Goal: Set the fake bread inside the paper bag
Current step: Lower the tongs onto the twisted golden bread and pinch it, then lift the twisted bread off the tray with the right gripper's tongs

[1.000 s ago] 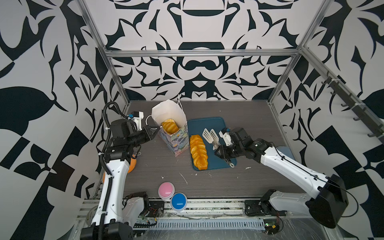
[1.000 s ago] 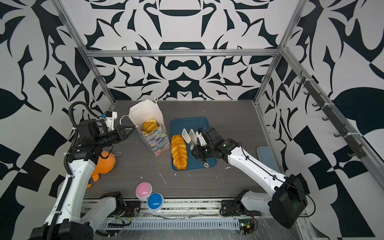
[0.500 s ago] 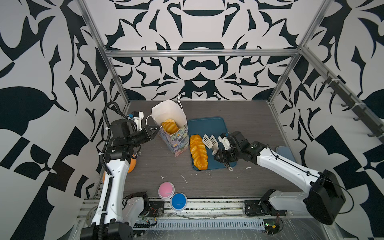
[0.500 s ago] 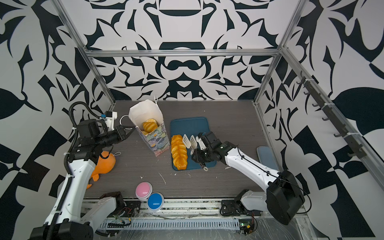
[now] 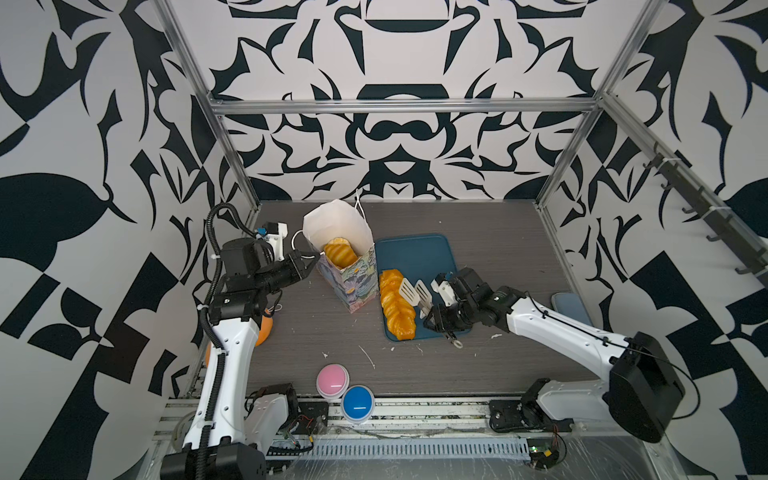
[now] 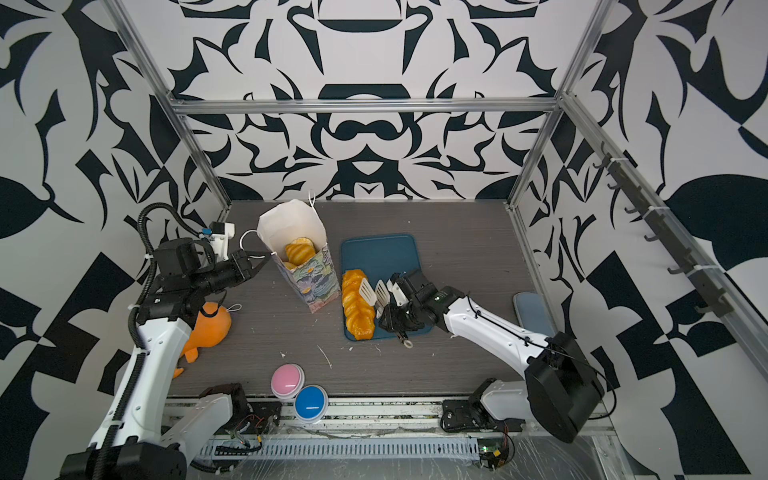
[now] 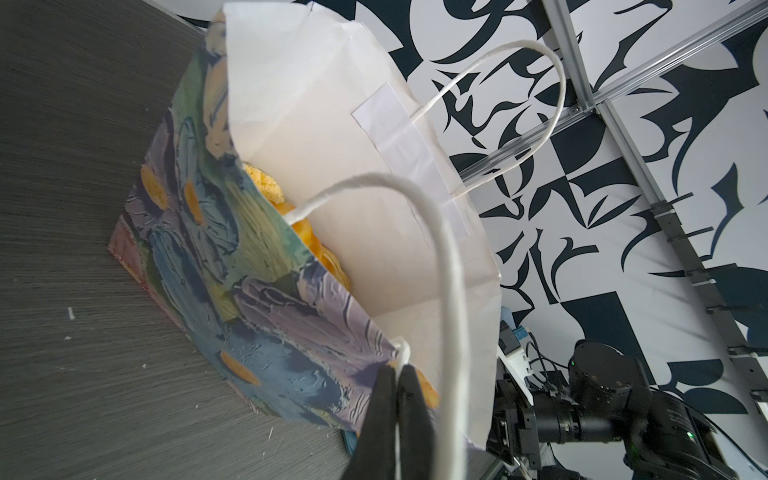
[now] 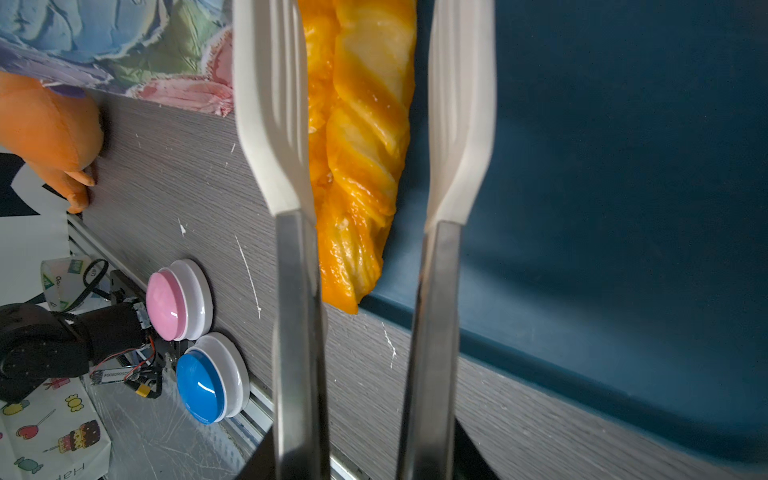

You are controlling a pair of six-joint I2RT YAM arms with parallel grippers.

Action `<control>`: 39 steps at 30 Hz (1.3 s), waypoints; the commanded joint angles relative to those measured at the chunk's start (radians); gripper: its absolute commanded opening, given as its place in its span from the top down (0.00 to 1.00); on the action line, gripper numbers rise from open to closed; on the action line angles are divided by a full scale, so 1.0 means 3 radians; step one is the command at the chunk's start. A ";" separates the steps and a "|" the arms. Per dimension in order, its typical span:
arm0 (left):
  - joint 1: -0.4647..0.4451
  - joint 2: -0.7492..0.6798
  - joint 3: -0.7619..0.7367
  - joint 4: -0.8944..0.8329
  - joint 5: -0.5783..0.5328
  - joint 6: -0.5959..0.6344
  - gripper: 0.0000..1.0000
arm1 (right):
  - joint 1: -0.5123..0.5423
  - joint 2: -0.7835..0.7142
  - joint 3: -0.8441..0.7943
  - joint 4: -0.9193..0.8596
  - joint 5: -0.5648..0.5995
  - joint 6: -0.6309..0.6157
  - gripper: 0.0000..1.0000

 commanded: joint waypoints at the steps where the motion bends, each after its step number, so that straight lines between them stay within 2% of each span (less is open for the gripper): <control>1: 0.0010 0.0010 -0.0062 0.0035 0.0062 -0.0024 1.00 | 0.0055 0.0004 0.0016 0.0144 -0.0053 0.0018 0.56; 30: 0.0012 -0.0015 -0.0078 0.0022 0.0059 -0.0022 1.00 | 0.0104 0.0132 -0.0041 0.0253 -0.0049 0.0115 0.59; 39: 0.0011 -0.0012 -0.0065 0.0024 0.0064 -0.0020 1.00 | 0.0106 0.0109 -0.0006 0.0260 -0.0059 0.0112 0.68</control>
